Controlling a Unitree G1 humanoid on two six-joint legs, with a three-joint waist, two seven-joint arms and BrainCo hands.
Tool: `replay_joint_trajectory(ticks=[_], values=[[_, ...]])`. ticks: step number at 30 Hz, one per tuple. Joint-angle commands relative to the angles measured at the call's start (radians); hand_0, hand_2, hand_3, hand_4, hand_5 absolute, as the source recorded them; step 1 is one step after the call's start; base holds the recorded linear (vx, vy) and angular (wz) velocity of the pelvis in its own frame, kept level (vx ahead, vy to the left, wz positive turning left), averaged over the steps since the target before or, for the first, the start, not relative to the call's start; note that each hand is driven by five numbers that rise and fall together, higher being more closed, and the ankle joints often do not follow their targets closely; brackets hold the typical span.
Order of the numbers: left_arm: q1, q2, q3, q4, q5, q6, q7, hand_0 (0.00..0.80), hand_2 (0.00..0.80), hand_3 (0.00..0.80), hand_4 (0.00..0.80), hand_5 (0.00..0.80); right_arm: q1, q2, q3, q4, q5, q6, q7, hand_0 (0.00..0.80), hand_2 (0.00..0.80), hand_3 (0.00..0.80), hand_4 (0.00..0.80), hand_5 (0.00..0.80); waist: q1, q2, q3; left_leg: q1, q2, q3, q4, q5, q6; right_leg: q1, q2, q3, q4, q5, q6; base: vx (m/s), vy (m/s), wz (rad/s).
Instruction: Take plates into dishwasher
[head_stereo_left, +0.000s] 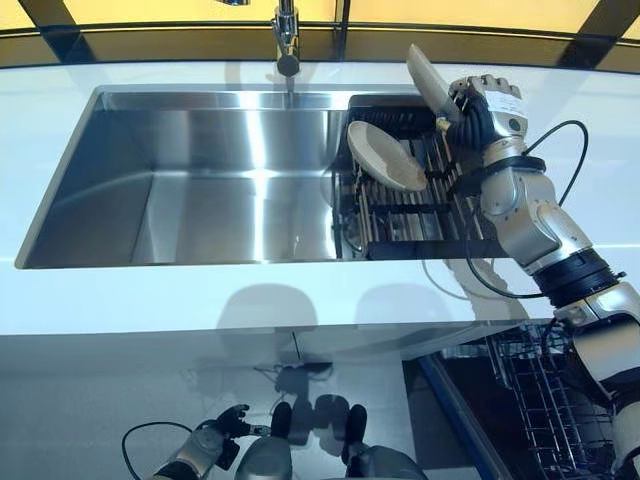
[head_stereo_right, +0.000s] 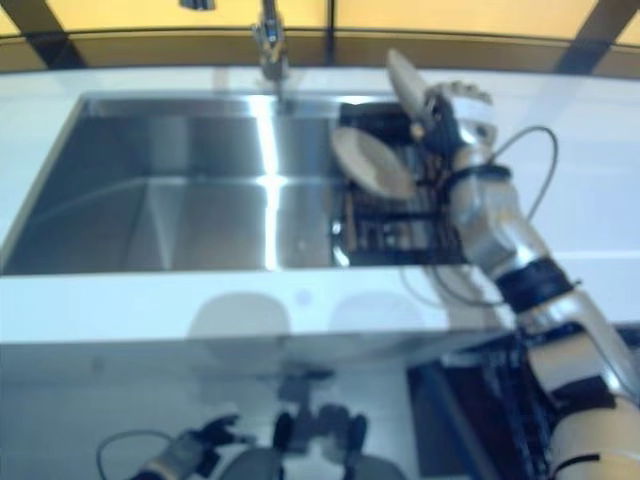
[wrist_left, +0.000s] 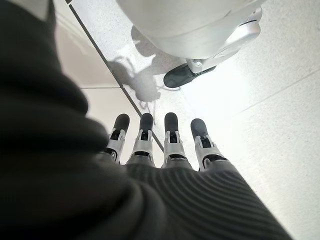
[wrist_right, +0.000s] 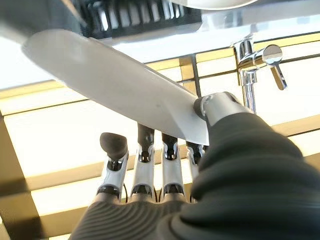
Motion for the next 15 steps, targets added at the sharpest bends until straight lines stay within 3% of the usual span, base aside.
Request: replay_joint_trajectory(ticks=[1, 9, 15], values=[[0.005, -0.023, -0.008, 0.035, 0.030, -0.007, 0.008, 0.000, 0.000, 0.000, 0.000, 0.000, 0.022, -0.039, -0.048, -0.069, -0.052, -0.039, -0.047, 0.800, 0.800, 0.800, 0.800, 0.800, -0.012, -0.046, -0.087, -0.028, -0.055, 0.058, 0.025, -0.030, 0.063, 0.011, 0.015, 0.035, 0.021, -0.035, 0.031, -0.003, 0.042, -0.04], [0.017, -0.032, -0.004, 0.041, 0.031, -0.007, 0.011, 0.000, 0.000, 0.000, 0.000, 0.000, 0.030, -0.063, -0.080, -0.107, -0.019, -0.065, -0.066, 0.800, 0.800, 0.800, 0.800, 0.800, -0.020, -0.049, -0.109, -0.006, -0.058, 0.067, 0.013, -0.036, 0.068, 0.025, 0.012, 0.043, 0.015, -0.035, 0.036, -0.009, 0.047, -0.05], [0.033, -0.039, 0.018, 0.051, 0.024, -0.020, 0.012, 0.000, 0.000, 0.000, 0.000, 0.000, 0.057, -0.088, -0.145, -0.195, 0.099, -0.068, -0.009, 0.800, 0.800, 0.800, 0.800, 0.800, -0.039, -0.050, -0.127, 0.012, -0.064, 0.080, 0.010, -0.045, 0.074, 0.032, 0.009, 0.057, 0.014, -0.034, 0.037, -0.025, 0.089, -0.08]])
